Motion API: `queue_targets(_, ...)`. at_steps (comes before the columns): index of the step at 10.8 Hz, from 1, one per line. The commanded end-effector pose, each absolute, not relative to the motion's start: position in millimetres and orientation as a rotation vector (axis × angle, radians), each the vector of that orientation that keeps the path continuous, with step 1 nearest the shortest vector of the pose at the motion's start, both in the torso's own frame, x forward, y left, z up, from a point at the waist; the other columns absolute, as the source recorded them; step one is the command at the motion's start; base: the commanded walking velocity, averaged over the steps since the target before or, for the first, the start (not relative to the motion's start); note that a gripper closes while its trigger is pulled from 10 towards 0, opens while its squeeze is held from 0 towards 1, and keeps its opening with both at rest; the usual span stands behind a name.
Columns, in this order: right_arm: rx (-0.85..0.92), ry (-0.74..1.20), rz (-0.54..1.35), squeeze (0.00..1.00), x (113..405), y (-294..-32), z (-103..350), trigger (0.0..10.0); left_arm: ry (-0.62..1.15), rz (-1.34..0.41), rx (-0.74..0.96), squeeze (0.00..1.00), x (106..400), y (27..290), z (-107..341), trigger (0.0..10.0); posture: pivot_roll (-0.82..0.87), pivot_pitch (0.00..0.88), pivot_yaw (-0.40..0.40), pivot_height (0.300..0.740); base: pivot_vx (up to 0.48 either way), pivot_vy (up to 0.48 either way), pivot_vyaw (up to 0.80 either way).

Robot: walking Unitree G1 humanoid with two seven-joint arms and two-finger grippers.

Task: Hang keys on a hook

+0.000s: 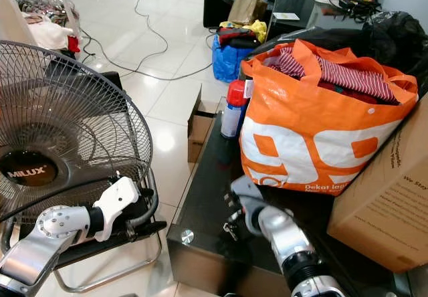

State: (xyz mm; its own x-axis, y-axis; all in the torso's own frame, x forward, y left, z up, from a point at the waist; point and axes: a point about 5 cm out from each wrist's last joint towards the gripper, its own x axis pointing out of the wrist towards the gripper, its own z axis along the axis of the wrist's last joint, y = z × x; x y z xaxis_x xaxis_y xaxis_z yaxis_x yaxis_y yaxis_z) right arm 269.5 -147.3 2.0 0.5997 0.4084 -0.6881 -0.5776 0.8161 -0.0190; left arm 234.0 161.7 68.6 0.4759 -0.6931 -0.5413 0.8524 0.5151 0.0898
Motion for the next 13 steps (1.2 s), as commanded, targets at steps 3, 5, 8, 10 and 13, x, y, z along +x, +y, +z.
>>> queue_targets(3,-0.203,0.800,0.576,1.00,252.8,-160.8,0.3,10.0,0.472,-0.972,0.374,0.00,235.9,159.1,69.6,10.0,-0.07,0.000,-0.073,0.740,0.000,0.000,0.00)
queue_targets(5,-0.210,0.840,0.566,1.00,235.4,-161.1,-5.8,10.0,0.471,-0.975,0.373,0.00,236.8,157.5,68.9,10.0,-0.08,0.000,-0.069,0.740,0.000,0.000,0.00)
queue_targets(8,-0.216,0.860,0.554,1.00,229.9,-153.8,-6.9,10.0,0.470,-0.979,0.378,0.00,237.6,157.0,68.9,10.0,-0.08,0.000,-0.068,0.740,0.000,0.000,0.00)
queue_targets(10,-0.166,0.882,0.459,0.00,231.6,-152.6,-12.1,10.0,0.470,-0.978,0.377,0.00,237.6,156.8,68.8,10.0,-0.08,0.000,-0.071,0.740,0.000,0.000,0.00)
queue_targets(13,0.040,0.914,0.306,0.00,232.0,-145.0,-14.0,10.0,0.471,-0.975,0.375,0.00,237.5,156.7,68.7,10.0,-0.08,0.000,-0.074,0.740,0.000,0.000,0.00)
